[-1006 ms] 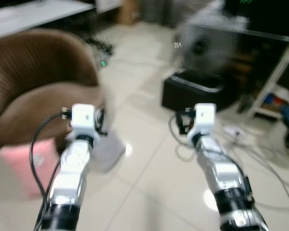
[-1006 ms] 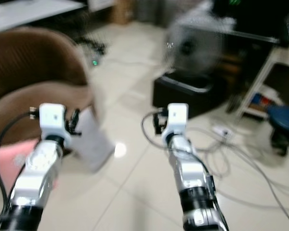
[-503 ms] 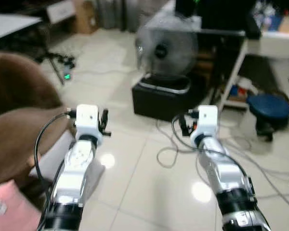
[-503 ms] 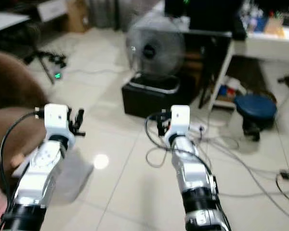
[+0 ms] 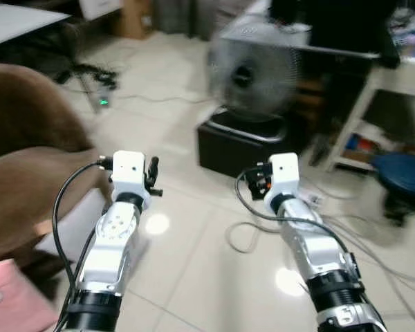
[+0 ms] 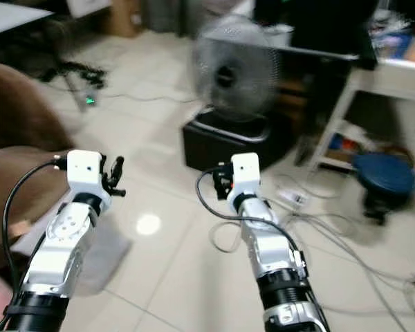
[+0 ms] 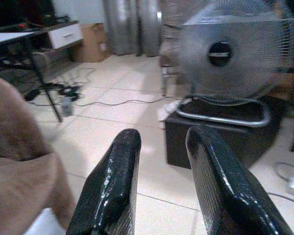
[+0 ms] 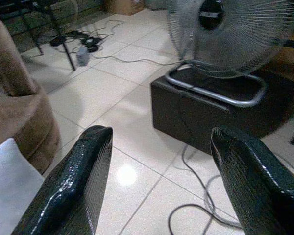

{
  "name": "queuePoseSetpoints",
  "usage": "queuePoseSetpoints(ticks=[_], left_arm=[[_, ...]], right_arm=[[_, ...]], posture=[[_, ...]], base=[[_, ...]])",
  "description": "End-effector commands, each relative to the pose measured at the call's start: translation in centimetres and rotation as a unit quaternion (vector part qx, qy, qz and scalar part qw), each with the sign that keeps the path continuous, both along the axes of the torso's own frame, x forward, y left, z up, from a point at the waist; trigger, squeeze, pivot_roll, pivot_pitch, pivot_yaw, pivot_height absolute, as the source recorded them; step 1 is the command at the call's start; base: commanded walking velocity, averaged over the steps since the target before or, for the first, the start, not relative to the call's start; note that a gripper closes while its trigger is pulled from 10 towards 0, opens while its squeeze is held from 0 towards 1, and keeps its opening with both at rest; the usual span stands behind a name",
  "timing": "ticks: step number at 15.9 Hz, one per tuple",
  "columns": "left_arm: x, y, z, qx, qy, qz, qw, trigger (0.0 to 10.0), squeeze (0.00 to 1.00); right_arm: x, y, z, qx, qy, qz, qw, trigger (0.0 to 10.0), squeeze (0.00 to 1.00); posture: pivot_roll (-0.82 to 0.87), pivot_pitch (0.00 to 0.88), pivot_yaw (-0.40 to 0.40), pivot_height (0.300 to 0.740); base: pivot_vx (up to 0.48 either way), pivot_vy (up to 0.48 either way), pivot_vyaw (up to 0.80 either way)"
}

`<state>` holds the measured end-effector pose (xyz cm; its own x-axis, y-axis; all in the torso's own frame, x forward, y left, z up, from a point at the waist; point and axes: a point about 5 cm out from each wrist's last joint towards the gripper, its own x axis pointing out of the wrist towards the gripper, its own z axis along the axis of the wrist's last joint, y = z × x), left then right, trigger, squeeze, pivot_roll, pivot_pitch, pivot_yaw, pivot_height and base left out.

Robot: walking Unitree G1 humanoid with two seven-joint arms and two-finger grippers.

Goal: Move the pillow to the sofa from floor

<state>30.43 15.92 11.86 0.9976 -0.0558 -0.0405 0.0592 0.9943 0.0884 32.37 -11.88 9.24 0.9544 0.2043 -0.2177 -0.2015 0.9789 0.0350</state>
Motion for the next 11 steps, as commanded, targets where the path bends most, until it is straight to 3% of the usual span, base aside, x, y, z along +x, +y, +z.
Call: queuePoseSetpoints(ticks=[1,11], left_arm=[[0.0,-0.2,0.0,0.003,0.0,-0.003,1.0,10.0,0.0],[-0.6,0.3,-1.0,0.008,0.015,0.006,1.0,10.0,0.0]], right_arm=[[-0.1,-0.6,-0.3,0.0,0.007,-0.002,1.0,10.0,0.0],[0.1,-0.9,-0.7,-0.012,0.007,0.009,1.0,10.0,0.0]], posture=[[-0.01,0.0,0.055,0.74],[0.01,0.0,0.042,0.74]], base=[[0.409,0.0,0.8],[0.399,0.0,0.8]])
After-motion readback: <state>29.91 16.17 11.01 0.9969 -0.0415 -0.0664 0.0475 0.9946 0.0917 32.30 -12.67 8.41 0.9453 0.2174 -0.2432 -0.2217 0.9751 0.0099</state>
